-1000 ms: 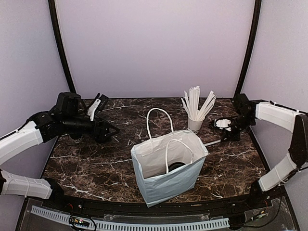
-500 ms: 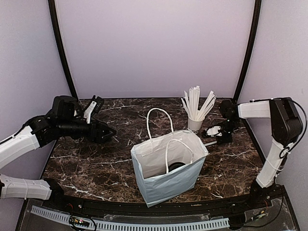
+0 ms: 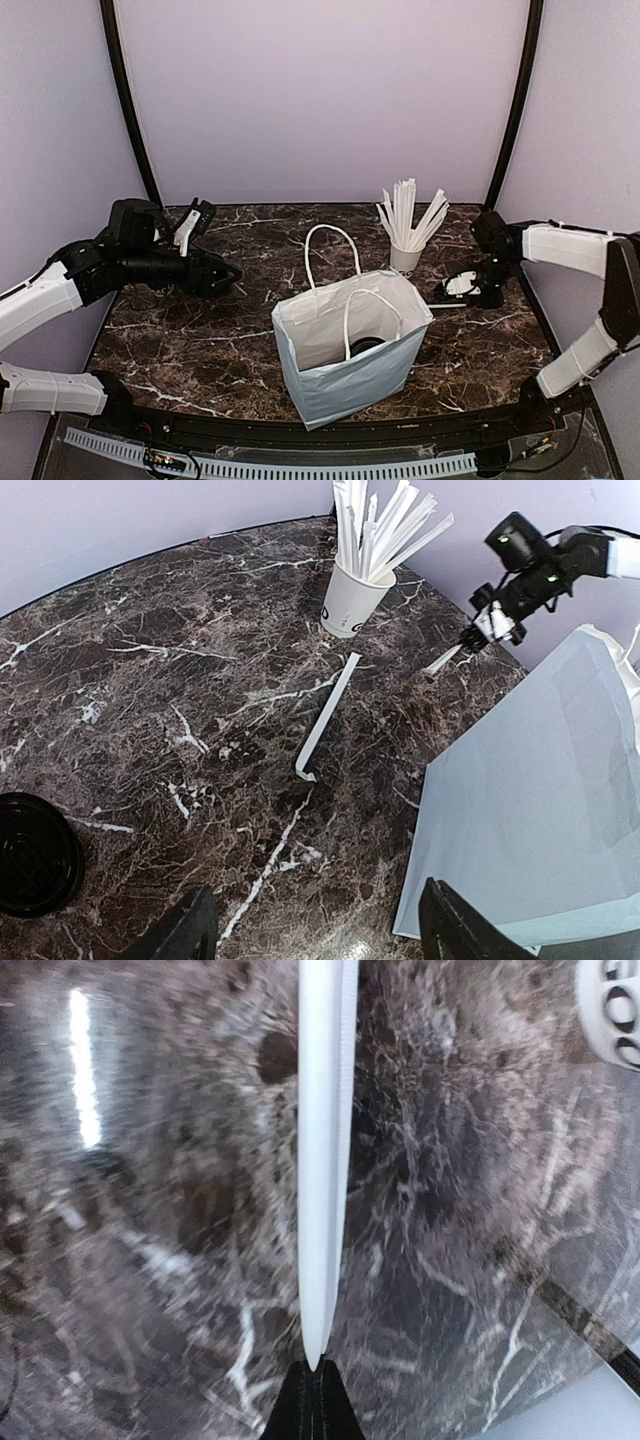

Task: Pack the takeout coffee

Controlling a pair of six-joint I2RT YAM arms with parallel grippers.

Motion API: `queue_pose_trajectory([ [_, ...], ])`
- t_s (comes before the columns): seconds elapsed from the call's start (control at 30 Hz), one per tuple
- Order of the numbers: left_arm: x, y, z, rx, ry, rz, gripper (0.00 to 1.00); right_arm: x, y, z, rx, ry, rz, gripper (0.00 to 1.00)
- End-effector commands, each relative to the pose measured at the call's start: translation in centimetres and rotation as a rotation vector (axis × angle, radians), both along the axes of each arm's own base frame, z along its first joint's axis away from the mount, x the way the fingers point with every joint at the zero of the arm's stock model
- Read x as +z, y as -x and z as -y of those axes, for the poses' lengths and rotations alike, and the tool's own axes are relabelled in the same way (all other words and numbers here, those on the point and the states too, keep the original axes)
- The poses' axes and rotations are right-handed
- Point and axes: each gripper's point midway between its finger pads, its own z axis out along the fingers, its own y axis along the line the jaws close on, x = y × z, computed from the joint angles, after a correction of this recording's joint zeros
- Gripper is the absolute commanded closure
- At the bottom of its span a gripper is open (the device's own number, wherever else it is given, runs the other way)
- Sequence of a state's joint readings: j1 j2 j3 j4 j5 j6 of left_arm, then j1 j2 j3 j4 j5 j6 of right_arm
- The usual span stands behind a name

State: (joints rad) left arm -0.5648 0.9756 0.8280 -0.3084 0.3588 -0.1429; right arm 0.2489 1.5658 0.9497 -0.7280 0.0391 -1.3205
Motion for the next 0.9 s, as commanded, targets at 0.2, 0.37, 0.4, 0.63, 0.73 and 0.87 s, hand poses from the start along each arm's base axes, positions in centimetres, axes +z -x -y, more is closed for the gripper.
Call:
queue_pose_trajectory([
  [0.2, 0.4, 0.2, -0.5, 0.024, 0.023, 0.009, 0.29, 17.6, 7.4, -5.2, 0.078, -0.514, 0.177, 1.0],
  [0.37, 1.0, 0.1, -0.3, 0.028, 0.044, 0.013, 0.29, 29.1, 10.2, -11.1, 0.196, -0.967, 0.148, 1.0],
  [0.4, 1.2, 0.0, -0.3, 0.027, 0.042, 0.015, 0.29, 30.6, 11.2, -12.2, 0.232, -1.033, 0.104, 1.0],
  [0.63, 1.3, -0.9, 0.0, 0.037, 0.025, 0.012, 0.29, 36.8, 14.3, -18.1, 0.361, -1.273, -0.181, 1.0],
  [0.73, 1.5, -1.2, 0.1, 0.044, 0.028, 0.014, 0.29, 36.3, 14.6, -19.8, 0.39, -1.252, -0.238, 1.0],
  [0.87, 1.5, -1.2, 0.0, 0.05, 0.027, 0.008, 0.29, 35.1, 16.1, -22.4, 0.461, -1.193, -0.307, 1.0],
])
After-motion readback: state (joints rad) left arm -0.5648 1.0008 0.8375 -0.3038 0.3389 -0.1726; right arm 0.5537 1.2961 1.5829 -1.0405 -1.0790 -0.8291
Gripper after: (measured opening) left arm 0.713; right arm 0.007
